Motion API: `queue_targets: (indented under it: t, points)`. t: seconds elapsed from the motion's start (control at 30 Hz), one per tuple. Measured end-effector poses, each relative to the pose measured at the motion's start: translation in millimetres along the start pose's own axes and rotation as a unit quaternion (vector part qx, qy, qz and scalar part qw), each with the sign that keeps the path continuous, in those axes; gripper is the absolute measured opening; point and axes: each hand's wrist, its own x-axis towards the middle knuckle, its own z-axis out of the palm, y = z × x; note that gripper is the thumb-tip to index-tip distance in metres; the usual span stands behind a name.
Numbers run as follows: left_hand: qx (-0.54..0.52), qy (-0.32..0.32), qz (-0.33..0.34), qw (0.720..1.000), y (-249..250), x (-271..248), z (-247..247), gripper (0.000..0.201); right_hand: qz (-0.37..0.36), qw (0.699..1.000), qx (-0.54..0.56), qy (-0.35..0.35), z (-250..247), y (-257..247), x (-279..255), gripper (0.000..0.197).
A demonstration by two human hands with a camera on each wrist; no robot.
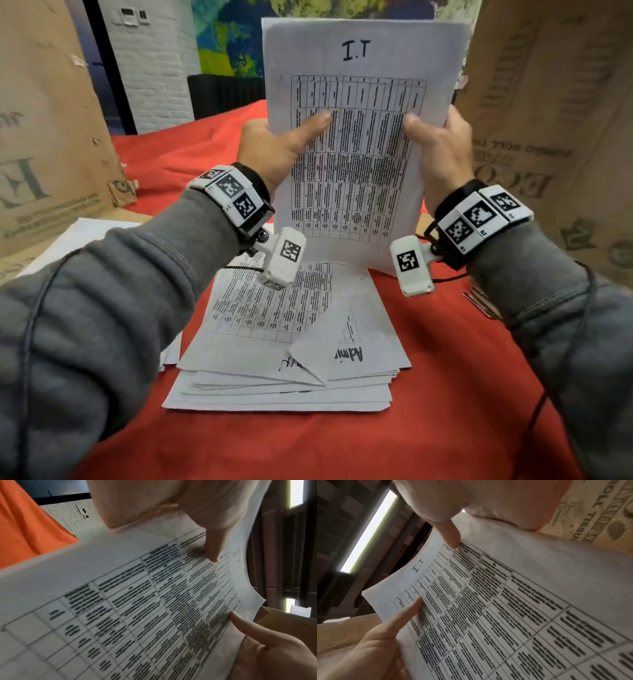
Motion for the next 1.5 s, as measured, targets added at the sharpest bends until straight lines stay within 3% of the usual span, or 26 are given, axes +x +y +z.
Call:
queue_targets:
  t: [0.07, 0.2, 0.3, 0.4, 0.63, 0.7, 0.77, 0.83, 1.0, 1.23, 1.5]
  points:
    - [0.008, -0.007, -0.002, 1.000, -4.9, -1.5, 1.2, 0.045, 0.007, 1.000, -0.006, 0.000, 1.2, 3.5, 0.0, 0.037]
    - [0.013, 0.009, -0.009, 1.000, -14.4, 3.9, 1.5, 0.021, -0.007, 0.999, -0.038, 0.013, 3.8, 9.3, 1.0, 0.029]
    - [0.023, 0.008, -0.012, 1.000, -15.3, 1.3, -0.6, 0.028, -0.023, 0.997, -0.064, 0.020, 3.0, 11.9, 2.4, 0.021]
    - [0.032, -0.003, -0.011, 0.999, -20.9, 2.7, -2.5, 0.021, -0.035, 0.996, -0.075, 0.031, 2.4, 13.8, 2.6, 0.016]
    - [0.021, 0.011, 0.023, 0.999, 11.0, 10.8, -7.0, 0.027, -0.050, 0.999, -0.019, 0.010, 10.9, -13.1, 7.8, 0.020]
    - [0.010, 0.002, 0.004, 1.000, 3.0, 8.6, -14.1, 0.016, -0.020, 1.000, -0.008, -0.007, 11.6, -9.2, 1.8, 0.029]
    - [0.018, -0.008, -0.015, 1.000, -13.0, 0.5, -20.3, 0.029, 0.009, 0.999, -0.024, -0.019, 11.6, 2.5, -8.4, 0.029]
    - [0.014, -0.004, -0.031, 0.999, -21.1, -5.3, -25.3, 0.025, 0.017, 0.999, -0.042, -0.015, 10.9, 11.2, -15.4, 0.025]
    - [0.034, -0.005, -0.013, 0.999, -3.1, -2.9, -25.9, 0.022, -0.004, 1.000, -0.006, -0.017, 13.0, -3.0, -8.2, 0.029]
    - [0.016, 0.012, 0.002, 1.000, -3.9, 3.0, -17.2, 0.035, -0.016, 1.000, -0.025, -0.010, 21.6, -3.5, -9.4, 0.035]
    - [0.002, 0.036, -0.002, 0.999, 16.5, 13.5, -21.1, 0.018, -0.025, 0.999, -0.046, -0.011, 19.7, -6.9, -4.7, 0.030]
